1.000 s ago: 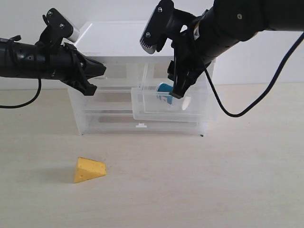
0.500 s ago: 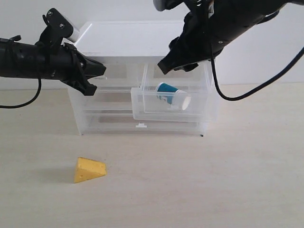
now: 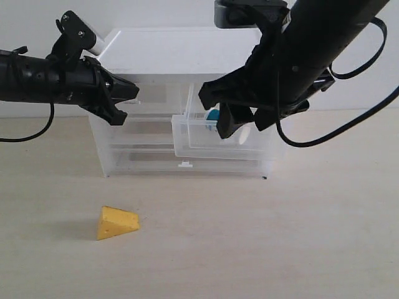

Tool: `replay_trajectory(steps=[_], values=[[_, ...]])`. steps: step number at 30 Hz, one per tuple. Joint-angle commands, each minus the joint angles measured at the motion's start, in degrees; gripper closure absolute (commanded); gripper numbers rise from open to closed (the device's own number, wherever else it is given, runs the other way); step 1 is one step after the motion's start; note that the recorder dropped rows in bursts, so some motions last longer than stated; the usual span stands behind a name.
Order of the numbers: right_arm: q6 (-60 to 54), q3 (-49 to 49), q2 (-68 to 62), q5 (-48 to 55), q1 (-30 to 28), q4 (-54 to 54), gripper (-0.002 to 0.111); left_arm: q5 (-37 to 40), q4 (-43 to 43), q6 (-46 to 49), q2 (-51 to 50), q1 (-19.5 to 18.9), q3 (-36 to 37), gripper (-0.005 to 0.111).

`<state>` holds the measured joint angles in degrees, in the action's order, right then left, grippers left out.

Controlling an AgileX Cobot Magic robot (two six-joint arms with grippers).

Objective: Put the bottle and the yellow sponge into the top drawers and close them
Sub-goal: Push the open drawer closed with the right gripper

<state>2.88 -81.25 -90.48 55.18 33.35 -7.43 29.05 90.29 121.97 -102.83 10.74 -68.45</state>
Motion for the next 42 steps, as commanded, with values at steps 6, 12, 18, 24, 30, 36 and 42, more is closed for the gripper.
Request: replay_trajectory(steps=[6, 12, 18, 24, 30, 36, 42], values=[[3.1, 8.7, 0.7, -5.7, -0.2, -0.4, 0.054, -1.4, 0.2, -0.1, 0.2, -0.2, -0.1, 0.103], [4.6, 14.1, 0.7, -16.3, -0.2, -0.7, 0.054, -1.4, 0.2, -0.1, 0.2, -0.2, -0.1, 0.103], [6.2, 15.1, 0.1, -22.3, -0.2, 1.4, 0.054, -1.4, 0.2, -0.2, 0.2, -0.2, -0.1, 0.103], [7.3, 15.1, -2.5, -27.4, -0.2, 2.5, 0.054, -1.6, 0.2, 0.0, 0.2, -0.2, -0.1, 0.103], [7.4, 15.1, -4.0, -32.6, -0.2, 5.3, 0.054, -1.9, 0.2, 0.2, 0.2, -0.2, -0.1, 0.103], [7.5, 13.9, -4.0, -34.7, -0.2, 5.8, 0.054, -1.9, 0.2, 0.2, 0.2, -0.2, -0.1, 0.103], [7.8, 13.0, -4.0, -33.4, -0.2, 8.2, 0.054, -2.2, 0.2, 0.2, 0.2, -0.2, -0.1, 0.103]])
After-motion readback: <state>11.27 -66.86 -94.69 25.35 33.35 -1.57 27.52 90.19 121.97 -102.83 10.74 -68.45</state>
